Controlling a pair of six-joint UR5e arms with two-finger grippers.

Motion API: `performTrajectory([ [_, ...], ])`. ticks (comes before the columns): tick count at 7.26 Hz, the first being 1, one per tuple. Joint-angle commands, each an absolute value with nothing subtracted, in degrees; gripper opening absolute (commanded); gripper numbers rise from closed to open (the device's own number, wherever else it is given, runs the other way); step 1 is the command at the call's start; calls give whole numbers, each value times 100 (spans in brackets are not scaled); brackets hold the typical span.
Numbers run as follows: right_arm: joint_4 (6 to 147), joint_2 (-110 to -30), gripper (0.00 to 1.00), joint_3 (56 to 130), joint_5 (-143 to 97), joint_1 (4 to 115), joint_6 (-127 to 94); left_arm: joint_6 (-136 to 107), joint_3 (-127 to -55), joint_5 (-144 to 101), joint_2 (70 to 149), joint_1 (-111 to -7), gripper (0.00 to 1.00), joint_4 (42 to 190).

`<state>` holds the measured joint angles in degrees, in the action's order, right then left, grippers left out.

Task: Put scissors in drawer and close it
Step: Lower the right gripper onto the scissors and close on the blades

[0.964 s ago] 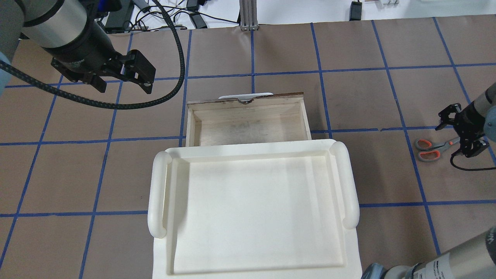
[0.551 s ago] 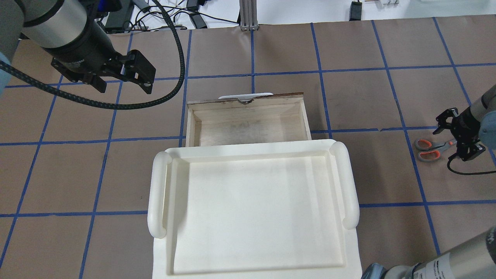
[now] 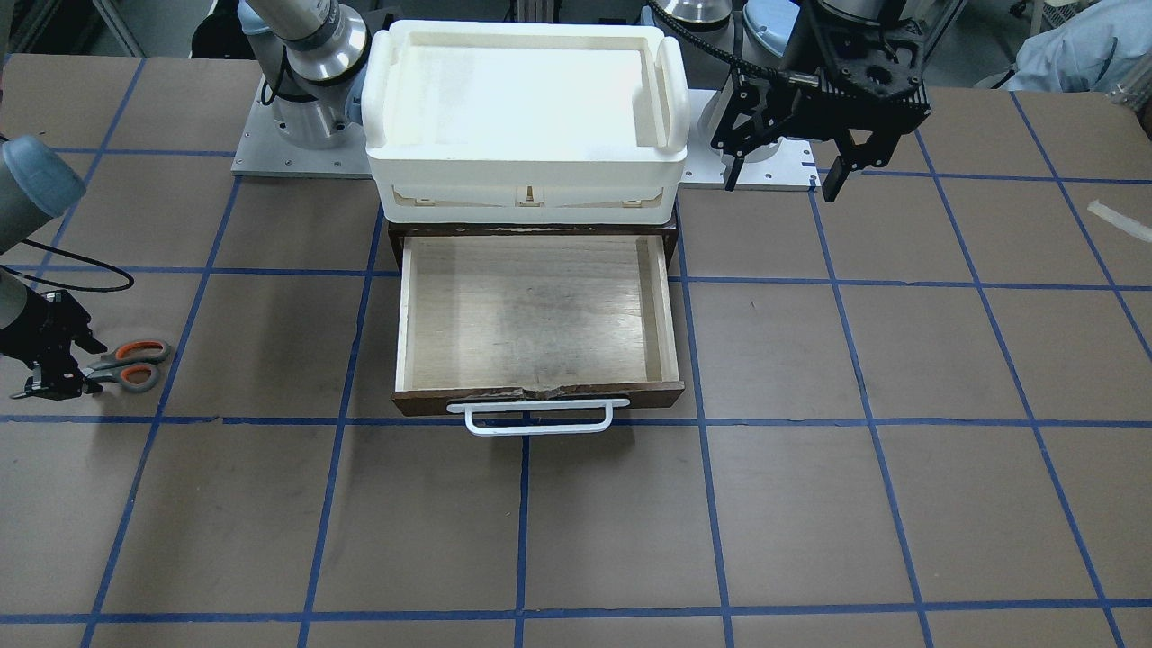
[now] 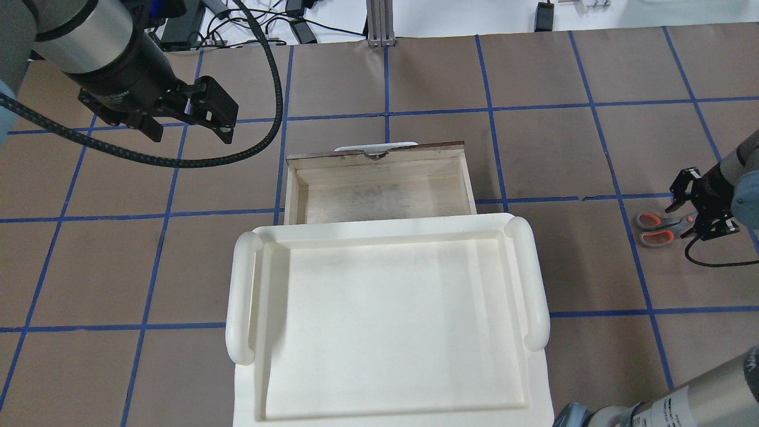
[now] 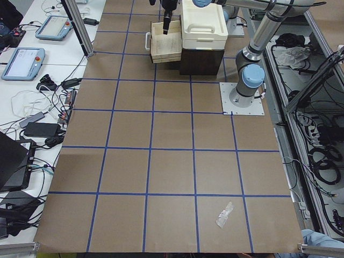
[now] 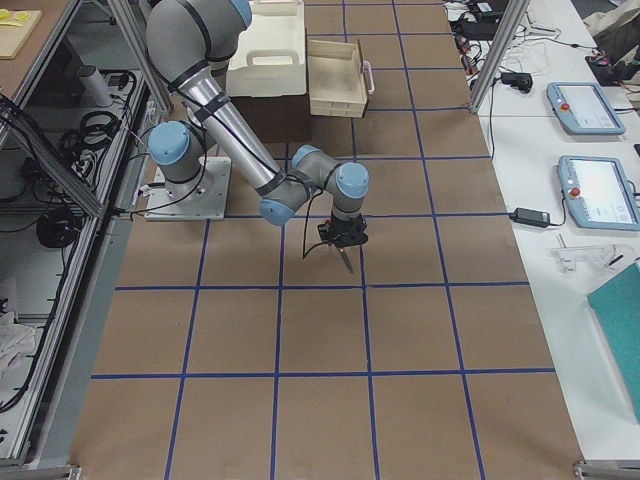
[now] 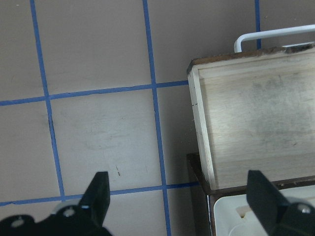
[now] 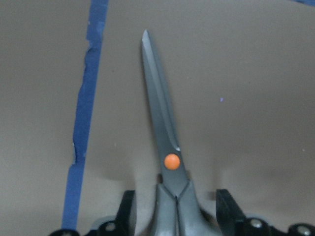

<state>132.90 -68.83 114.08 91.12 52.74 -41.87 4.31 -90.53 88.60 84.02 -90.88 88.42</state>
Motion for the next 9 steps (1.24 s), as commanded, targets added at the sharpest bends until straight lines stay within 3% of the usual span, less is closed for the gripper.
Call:
performTrajectory([
  [1,13315,-6786,63,11400,9105,5273,-4192,431,-9053,8868,8402,-9088,100,8842],
  [2,13333,-6785,56,11399,9105,5265,-4218,431,-9053,8868,8402,-9088,100,8842],
  [4,13324,-6803,19,11391,9105,5265,-4228,431,-9053,8868,8402,-9088,100,8842],
  [5,13324,-6803,11,11391,9105,5273,-4219,431,-9053,8868,8402,-9088,100,8842],
  [9,13298,-7073,0,11303,9088,5317,-4280,431,-9053,8868,8402,-9088,100,8851],
])
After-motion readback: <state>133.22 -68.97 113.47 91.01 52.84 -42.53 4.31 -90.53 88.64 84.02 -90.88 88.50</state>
